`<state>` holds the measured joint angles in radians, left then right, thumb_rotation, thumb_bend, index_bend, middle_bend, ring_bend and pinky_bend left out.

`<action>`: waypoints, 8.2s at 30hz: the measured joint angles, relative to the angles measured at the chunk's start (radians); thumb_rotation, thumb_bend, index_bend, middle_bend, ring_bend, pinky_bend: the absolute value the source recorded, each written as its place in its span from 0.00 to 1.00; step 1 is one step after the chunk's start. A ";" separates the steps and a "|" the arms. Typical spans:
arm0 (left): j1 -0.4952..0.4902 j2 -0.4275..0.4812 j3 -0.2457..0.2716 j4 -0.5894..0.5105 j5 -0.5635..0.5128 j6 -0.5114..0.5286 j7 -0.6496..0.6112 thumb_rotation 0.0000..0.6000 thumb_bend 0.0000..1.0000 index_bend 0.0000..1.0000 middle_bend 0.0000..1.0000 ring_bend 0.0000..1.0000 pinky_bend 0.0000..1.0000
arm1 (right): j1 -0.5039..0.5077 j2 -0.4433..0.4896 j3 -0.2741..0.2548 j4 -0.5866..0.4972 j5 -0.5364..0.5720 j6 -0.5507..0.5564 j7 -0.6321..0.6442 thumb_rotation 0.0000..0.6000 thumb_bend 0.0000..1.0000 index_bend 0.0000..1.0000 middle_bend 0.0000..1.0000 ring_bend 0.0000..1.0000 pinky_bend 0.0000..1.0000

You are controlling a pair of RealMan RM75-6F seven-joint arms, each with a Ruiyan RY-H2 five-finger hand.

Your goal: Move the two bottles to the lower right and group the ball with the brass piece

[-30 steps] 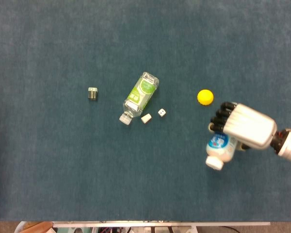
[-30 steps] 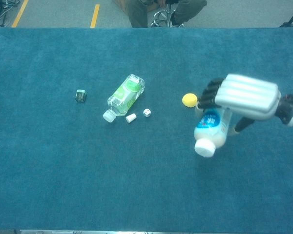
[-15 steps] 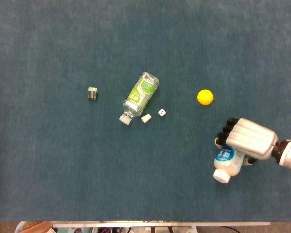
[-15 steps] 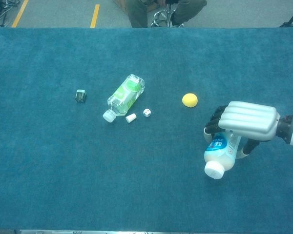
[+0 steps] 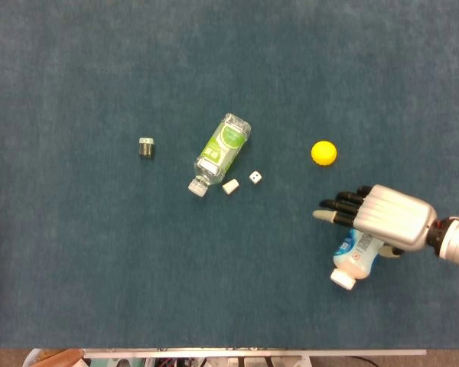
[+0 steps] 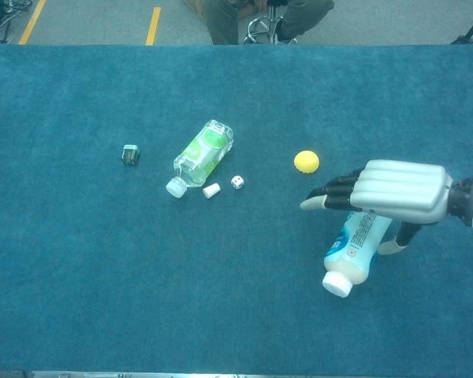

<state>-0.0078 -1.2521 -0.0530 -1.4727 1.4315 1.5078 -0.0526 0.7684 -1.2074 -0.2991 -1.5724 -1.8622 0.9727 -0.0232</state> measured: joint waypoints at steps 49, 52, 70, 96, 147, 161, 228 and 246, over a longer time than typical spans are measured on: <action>-0.020 0.082 0.013 0.009 0.020 -0.027 -0.055 1.00 0.02 0.30 0.17 0.15 0.41 | 0.319 -0.675 0.271 1.009 0.031 0.076 0.448 1.00 0.00 0.21 0.26 0.17 0.35; -0.018 0.076 0.015 0.022 0.019 -0.026 -0.069 1.00 0.02 0.30 0.17 0.15 0.41 | 0.330 -0.700 0.258 1.047 0.031 0.072 0.473 1.00 0.00 0.21 0.26 0.17 0.35; 0.005 0.053 0.022 0.078 0.014 -0.015 -0.138 1.00 0.02 0.30 0.17 0.15 0.41 | 0.386 -0.853 0.196 1.262 0.041 0.013 0.622 1.00 0.00 0.30 0.30 0.19 0.35; 0.032 0.037 0.020 0.119 0.007 -0.003 -0.194 1.00 0.02 0.30 0.17 0.15 0.41 | 0.371 -0.931 0.153 1.370 0.072 -0.009 0.672 1.00 0.00 0.71 0.61 0.49 0.53; 0.004 0.064 -0.009 -0.010 -0.005 -0.013 -0.029 1.00 0.02 0.30 0.17 0.15 0.41 | 0.172 -0.482 0.142 0.648 0.077 0.301 0.518 1.00 0.02 0.74 0.65 0.53 0.57; -0.037 0.081 -0.011 -0.074 0.018 -0.037 0.064 1.00 0.02 0.30 0.17 0.15 0.41 | 0.142 -0.308 0.078 0.371 0.041 0.191 0.387 1.00 0.02 0.74 0.65 0.53 0.57; -0.052 0.071 -0.007 -0.076 0.003 -0.030 0.074 1.00 0.02 0.30 0.17 0.15 0.41 | 0.074 -0.236 0.219 0.373 0.123 0.072 0.244 1.00 0.00 0.36 0.34 0.29 0.42; -0.033 0.061 0.001 -0.028 -0.003 -0.021 0.011 1.00 0.02 0.30 0.17 0.15 0.41 | 0.112 -0.337 0.190 0.528 0.099 -0.022 0.176 1.00 0.00 0.46 0.39 0.30 0.42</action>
<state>-0.0406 -1.1915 -0.0517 -1.5012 1.4285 1.4867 -0.0417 0.8801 -1.5444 -0.1090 -1.0440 -1.7628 0.9505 0.1532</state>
